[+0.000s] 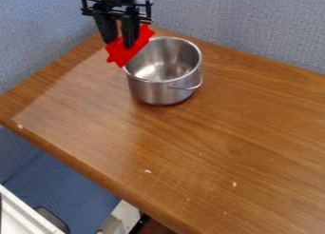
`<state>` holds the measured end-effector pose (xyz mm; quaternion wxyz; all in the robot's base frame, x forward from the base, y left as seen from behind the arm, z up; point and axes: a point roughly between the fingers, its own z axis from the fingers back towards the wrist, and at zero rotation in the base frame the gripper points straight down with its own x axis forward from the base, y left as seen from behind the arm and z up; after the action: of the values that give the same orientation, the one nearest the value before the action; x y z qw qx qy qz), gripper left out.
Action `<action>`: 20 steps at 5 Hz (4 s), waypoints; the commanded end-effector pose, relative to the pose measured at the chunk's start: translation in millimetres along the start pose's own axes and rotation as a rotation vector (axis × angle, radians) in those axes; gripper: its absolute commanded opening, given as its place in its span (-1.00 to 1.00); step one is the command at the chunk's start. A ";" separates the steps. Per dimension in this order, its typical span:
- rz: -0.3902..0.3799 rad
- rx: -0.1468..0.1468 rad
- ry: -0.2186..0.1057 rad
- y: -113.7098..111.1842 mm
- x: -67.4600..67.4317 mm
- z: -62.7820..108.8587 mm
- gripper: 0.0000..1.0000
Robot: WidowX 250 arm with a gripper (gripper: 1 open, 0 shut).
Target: Move the red object from the metal pot to the table
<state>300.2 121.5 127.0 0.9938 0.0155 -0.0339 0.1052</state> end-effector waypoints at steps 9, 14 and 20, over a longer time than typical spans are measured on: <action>-0.291 0.089 -0.045 -116.6 -44.9 1.9 -1.00; -0.680 0.123 -0.067 -232.8 -88.9 -18.6 1.00; -0.993 0.108 -0.182 -298.4 -128.7 -35.1 1.00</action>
<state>233.6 -189.0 62.9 0.9195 0.0933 -0.0766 -0.3740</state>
